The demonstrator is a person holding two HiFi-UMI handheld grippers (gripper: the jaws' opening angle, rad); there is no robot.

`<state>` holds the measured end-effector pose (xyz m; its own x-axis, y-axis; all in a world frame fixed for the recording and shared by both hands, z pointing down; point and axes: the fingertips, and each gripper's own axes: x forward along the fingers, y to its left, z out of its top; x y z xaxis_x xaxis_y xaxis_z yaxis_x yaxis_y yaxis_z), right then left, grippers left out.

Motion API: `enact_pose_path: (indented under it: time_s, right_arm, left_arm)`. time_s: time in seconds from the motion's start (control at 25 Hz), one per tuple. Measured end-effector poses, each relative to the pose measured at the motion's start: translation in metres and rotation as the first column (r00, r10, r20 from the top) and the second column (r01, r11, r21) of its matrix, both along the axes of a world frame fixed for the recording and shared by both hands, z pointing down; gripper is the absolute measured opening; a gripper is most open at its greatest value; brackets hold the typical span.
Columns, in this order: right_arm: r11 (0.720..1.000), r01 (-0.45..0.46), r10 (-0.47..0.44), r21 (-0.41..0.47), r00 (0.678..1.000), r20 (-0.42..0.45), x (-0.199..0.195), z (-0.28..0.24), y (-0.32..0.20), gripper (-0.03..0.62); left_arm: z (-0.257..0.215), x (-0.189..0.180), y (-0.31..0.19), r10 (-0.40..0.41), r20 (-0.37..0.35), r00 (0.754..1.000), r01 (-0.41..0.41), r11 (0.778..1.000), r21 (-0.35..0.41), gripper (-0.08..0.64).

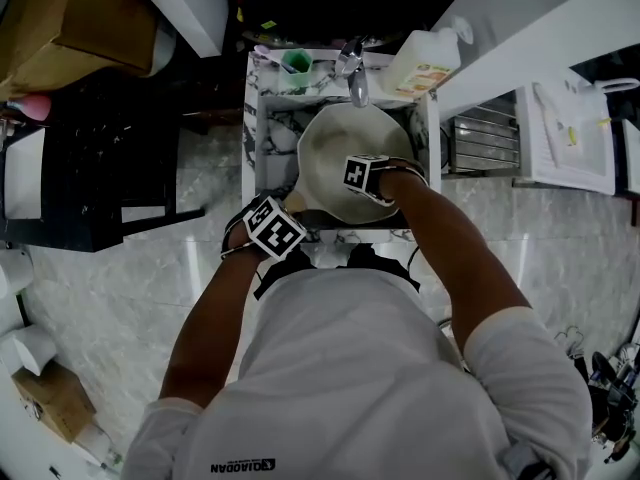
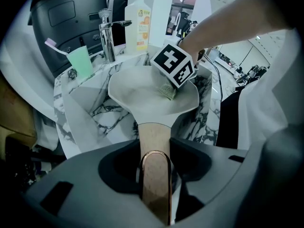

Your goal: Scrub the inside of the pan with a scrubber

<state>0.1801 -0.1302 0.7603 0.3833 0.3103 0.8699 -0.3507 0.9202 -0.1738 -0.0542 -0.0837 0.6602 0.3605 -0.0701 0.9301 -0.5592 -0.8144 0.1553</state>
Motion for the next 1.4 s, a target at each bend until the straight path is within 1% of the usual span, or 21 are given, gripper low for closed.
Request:
enact_pose_path:
  time_s: [0.08,0.16,0.28,0.36,0.48,0.6,0.68,0.88,0.96,1.12,1.24,1.4]
  right_arm:
    - [0.995,-0.093,0.093,-0.031,0.995,0.023,-0.008,-0.011,0.013,0.067]
    - [0.985,-0.158,0.161,-0.064,0.986,0.044,-0.015,-0.019,0.021,0.067]
    - [0.961,-0.243,0.254,-0.128,0.964,0.073,-0.027,-0.024,0.034,0.067]
    - [0.936,-0.305,0.325,-0.176,0.941,0.097,-0.037,-0.027,0.042,0.067]
    - [0.888,-0.391,0.428,-0.243,0.895,0.124,-0.049,-0.031,0.051,0.067]
    - [0.845,-0.451,0.504,-0.287,0.851,0.146,-0.058,-0.036,0.055,0.067]
    - [0.809,-0.488,0.558,-0.327,0.813,0.168,-0.065,-0.040,0.058,0.068]
    - [0.708,-0.544,0.677,-0.451,0.706,0.209,-0.092,-0.058,0.065,0.067]
    - [0.674,-0.557,0.710,-0.485,0.669,0.219,-0.101,-0.063,0.067,0.067]
    - [0.605,-0.584,0.776,-0.542,0.585,0.236,-0.118,-0.071,0.065,0.067]
    - [0.577,-0.594,0.800,-0.561,0.550,0.241,-0.117,-0.072,0.065,0.067]
    - [0.549,-0.603,0.824,-0.579,0.508,0.252,-0.116,-0.071,0.063,0.067]
  left_arm:
    - [0.000,0.000,-0.001,0.001,0.001,1.000,-0.001,1.000,0.002,0.198]
    - [0.000,0.001,-0.001,0.002,0.000,1.000,-0.002,1.000,0.007,0.199]
    - [0.000,0.001,-0.001,0.002,0.002,1.000,-0.002,1.000,0.008,0.199]
    - [0.000,0.001,-0.001,0.002,0.004,1.000,-0.002,1.000,0.008,0.199]
    - [0.000,0.001,-0.001,0.003,0.005,1.000,-0.004,1.000,0.012,0.199]
    - [0.000,0.001,-0.001,0.005,0.005,1.000,-0.005,1.000,0.014,0.199]
    - [0.000,0.001,0.000,0.005,0.005,1.000,-0.005,1.000,0.014,0.199]
    - [0.000,0.001,0.000,0.006,0.004,1.000,-0.006,1.000,0.011,0.199]
    - [0.000,0.001,0.001,0.007,0.004,1.000,-0.007,1.000,0.009,0.199]
    - [0.000,-0.002,0.000,0.007,0.010,1.000,-0.007,1.000,0.015,0.199]
    - [-0.001,0.000,0.000,0.006,0.007,1.000,-0.006,1.000,0.014,0.199]
    - [0.001,0.001,0.000,0.004,0.005,1.000,-0.005,1.000,0.009,0.199]
